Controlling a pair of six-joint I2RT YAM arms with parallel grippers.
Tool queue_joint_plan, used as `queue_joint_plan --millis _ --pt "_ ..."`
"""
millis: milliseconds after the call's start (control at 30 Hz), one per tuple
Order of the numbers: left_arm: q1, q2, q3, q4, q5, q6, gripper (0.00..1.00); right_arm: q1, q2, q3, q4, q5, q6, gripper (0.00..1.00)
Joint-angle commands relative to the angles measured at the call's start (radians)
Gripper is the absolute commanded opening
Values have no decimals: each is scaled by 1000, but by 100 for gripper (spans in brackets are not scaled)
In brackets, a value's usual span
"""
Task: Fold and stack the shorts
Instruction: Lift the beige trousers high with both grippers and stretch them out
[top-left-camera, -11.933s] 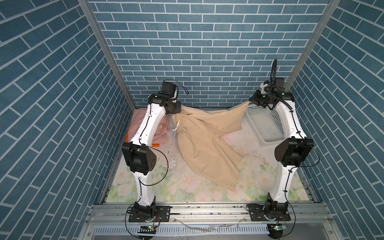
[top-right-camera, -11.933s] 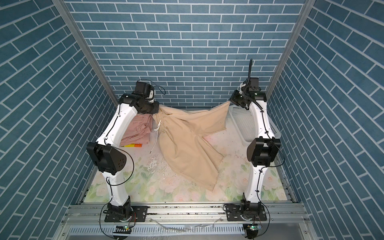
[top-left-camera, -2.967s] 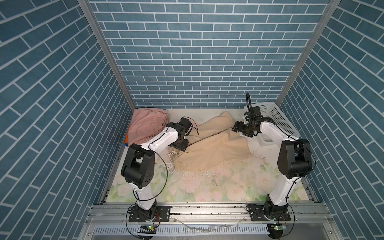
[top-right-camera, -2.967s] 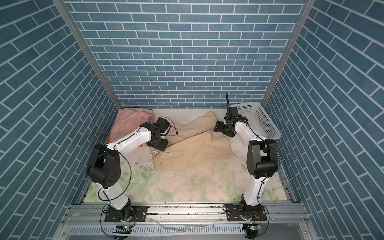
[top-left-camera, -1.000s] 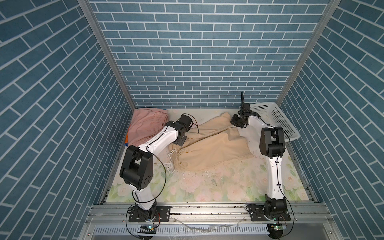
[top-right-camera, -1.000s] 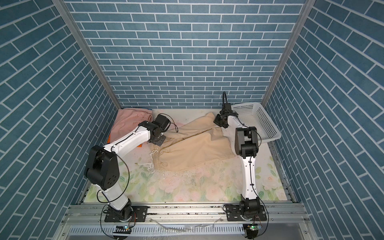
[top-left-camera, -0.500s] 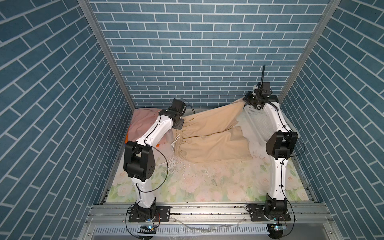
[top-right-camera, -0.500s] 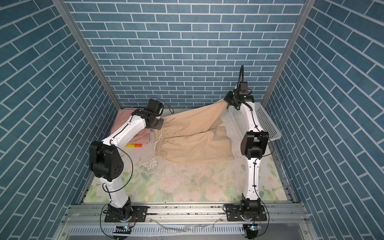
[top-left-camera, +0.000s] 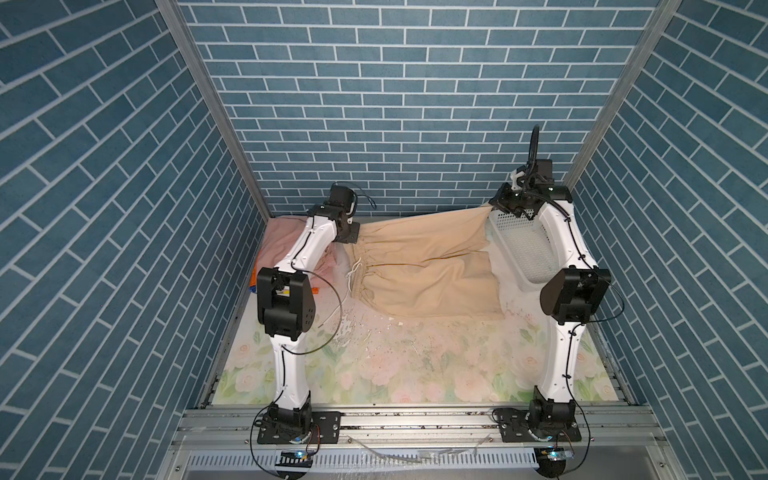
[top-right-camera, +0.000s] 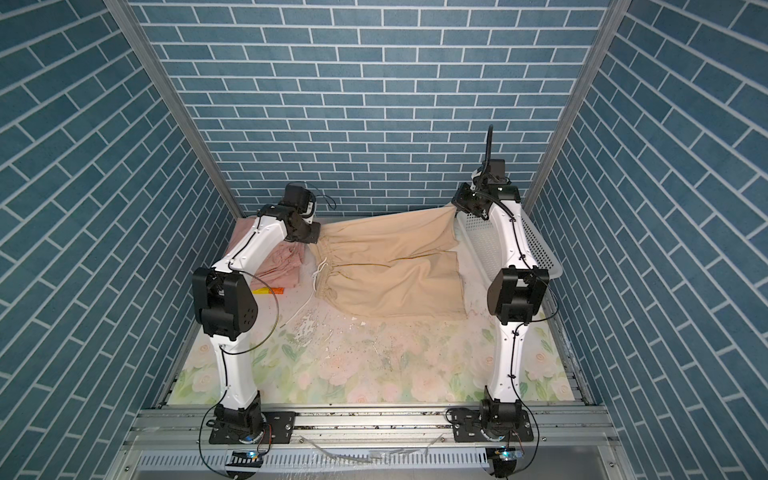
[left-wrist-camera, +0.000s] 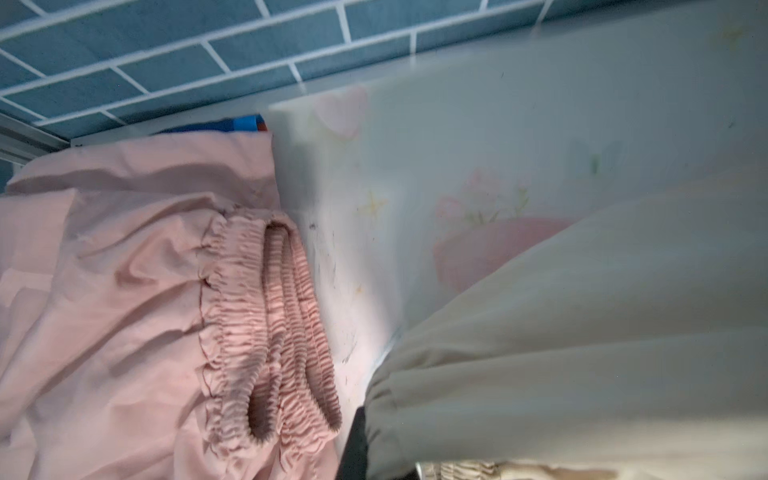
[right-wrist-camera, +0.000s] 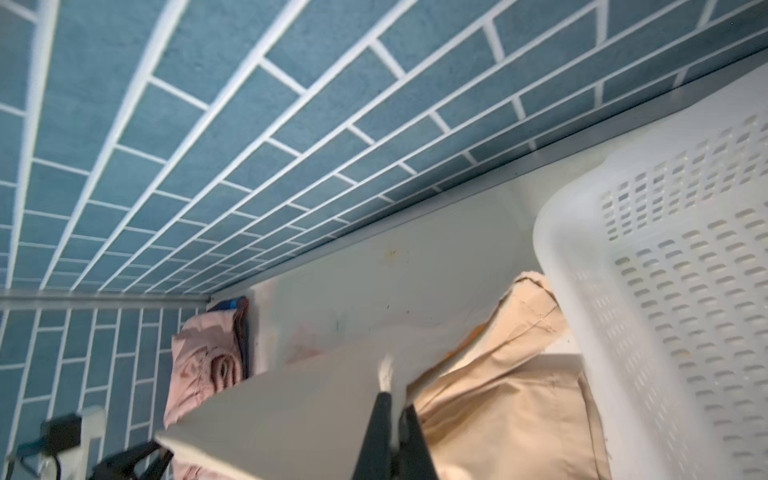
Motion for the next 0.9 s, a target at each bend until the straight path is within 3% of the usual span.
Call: queue_joint_plan --millis 0,233,367,567,700,800,867 --pt "35 -72 23 -16 44 -63 0 -26 -39 120 -44 8 -45 0" --pt "35 -326 26 77 67 -90 0 -56 -254 171 -20 -3 -19 0" --pt "28 -496 9 123 76 -94 0 -92 -449 141 24 15 -36 0" --pt "-6 -720 -23 153 67 -101 0 -247 -642 98 134 -66 57 0" --pt "-13 -828 -7 153 59 -132 0 -424 -672 116 226 -141 180 0" --pt "-13 -825 85 104 32 -128 0 -560 -584 162 327 -241 373 0" --pt "-11 -779 156 62 15 -100 0 -575 -496 221 322 -244 394 0"
